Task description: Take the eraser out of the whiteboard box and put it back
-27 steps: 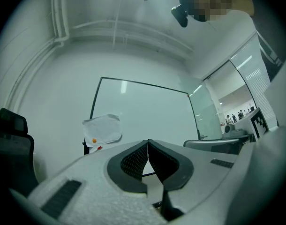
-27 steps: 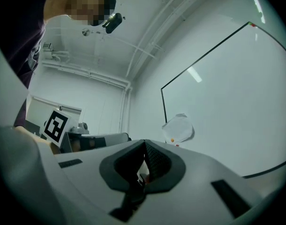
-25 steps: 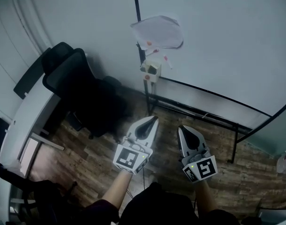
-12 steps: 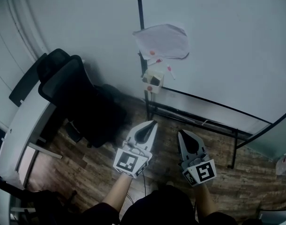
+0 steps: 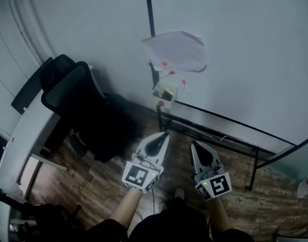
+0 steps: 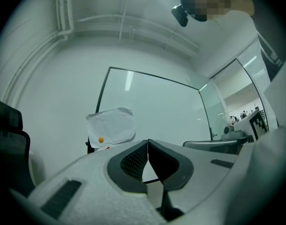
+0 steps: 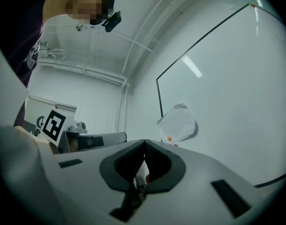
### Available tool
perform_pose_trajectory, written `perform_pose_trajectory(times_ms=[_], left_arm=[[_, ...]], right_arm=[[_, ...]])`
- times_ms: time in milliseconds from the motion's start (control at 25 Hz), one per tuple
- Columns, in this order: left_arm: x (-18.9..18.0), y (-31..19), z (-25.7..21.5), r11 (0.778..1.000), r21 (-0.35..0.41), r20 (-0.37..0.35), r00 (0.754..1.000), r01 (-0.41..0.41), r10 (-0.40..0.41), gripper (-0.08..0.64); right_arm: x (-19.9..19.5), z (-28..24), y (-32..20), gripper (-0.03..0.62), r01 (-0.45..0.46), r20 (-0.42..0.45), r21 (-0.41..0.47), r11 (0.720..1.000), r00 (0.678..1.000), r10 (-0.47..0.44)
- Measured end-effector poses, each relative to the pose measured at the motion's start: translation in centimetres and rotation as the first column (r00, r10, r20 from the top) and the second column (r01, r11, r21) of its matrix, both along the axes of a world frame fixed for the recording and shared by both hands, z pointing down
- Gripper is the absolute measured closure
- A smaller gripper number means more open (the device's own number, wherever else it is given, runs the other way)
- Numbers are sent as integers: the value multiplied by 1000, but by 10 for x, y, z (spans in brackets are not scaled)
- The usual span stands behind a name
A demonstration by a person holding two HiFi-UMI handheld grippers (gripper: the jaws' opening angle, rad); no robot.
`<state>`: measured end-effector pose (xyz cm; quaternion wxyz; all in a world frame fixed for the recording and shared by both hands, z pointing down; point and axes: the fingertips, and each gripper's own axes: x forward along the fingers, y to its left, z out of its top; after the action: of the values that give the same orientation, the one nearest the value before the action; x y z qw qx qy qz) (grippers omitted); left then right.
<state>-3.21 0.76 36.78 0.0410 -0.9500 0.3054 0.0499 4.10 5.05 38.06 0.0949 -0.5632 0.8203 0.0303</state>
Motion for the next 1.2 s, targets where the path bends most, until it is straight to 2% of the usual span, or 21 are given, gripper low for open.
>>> perform_pose_trajectory(times_ms=[360,680,1200], left_arm=[[30,-44,0,997,1,21,997,79,-79,554],[38,-65,8,990,-12,58,989,137,-136,555],[36,-140,27,992,-30,72,990,121,-119,555]], right_arm=[[32,6,-49,589,81,16,-4,997,997,-81],[41,14,-75,589,139,45,-11,990,989,-138],[33,31,-154,588,148,55,-41,988,988,-145]])
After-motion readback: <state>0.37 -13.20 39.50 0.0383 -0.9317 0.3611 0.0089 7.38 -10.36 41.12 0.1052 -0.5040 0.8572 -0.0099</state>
